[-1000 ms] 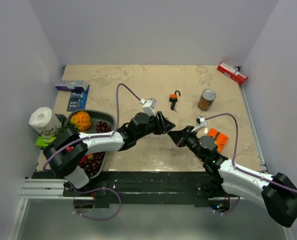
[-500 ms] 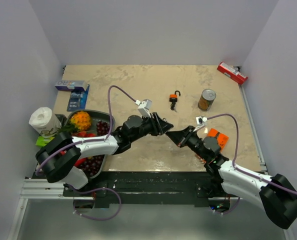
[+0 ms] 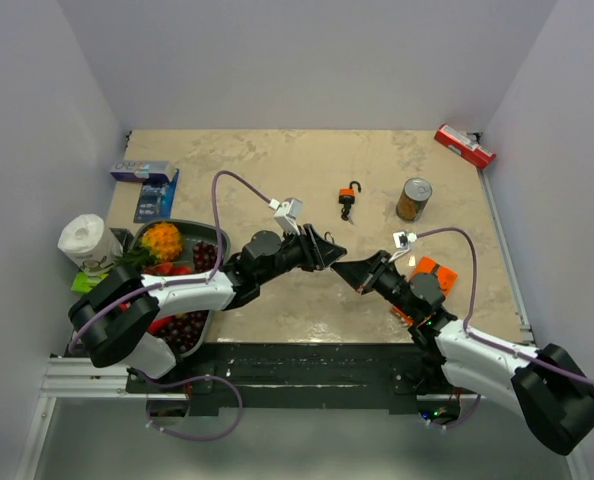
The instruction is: Unlock with the key
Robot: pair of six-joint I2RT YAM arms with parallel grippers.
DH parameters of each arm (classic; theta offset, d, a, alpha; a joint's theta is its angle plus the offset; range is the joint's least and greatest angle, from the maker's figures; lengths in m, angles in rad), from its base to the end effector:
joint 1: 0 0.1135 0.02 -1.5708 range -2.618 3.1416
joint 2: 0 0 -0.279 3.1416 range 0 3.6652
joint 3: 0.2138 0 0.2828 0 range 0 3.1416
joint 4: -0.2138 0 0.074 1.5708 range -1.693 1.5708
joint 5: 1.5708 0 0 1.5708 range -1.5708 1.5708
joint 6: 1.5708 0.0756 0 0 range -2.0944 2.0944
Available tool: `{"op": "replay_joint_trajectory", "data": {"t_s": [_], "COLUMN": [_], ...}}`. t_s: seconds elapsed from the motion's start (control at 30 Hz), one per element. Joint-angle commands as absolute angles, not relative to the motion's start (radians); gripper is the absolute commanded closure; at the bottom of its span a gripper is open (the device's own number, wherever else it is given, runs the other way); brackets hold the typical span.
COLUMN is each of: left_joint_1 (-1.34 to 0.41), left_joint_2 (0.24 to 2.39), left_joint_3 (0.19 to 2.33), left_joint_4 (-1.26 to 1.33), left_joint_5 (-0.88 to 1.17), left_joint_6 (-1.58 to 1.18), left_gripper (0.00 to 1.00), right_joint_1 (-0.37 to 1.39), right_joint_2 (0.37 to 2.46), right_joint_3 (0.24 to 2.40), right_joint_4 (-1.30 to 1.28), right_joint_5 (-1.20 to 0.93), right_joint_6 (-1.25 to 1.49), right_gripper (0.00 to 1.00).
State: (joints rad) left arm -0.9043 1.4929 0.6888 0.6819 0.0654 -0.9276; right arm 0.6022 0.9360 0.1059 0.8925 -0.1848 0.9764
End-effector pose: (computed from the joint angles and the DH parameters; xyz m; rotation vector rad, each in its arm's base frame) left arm 0.2320 -0.3030 0.2160 0.0330 1.9085 -1.3768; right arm 0.1844 0.1436 0.1839 0.1491 1.6750 1.3737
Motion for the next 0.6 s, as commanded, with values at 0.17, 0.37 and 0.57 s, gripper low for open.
{"op": "replay_joint_trajectory", "data": {"t_s": [0.17, 0.37, 0.57], "left_joint_1": [-0.923, -0.884, -0.773], "left_joint_2": [1.47, 1.493, 1.503], "left_joint_3": [0.733, 0.821, 0.851], "left_joint_4": [0.649, 0.543, 0.52], "left_joint_5": [0.169, 0.173, 0.273], "left_joint_6": [-0.933, -0.928, -0.928], "left_gripper": [1.0, 1.0, 1.0], "right_joint_1": [0.58, 0.58, 0.58], "right_joint_2": [0.832, 0.772, 0.695], "right_joint_3": [0.178, 0.187, 0.172], "right_joint_4": [0.708, 0.569, 0.454], "right_joint_5": [-0.092, -0.094, -0.109], "right_joint_6": [0.856, 0.799, 0.756], "right_gripper": [1.0, 0.69, 0.43]}}
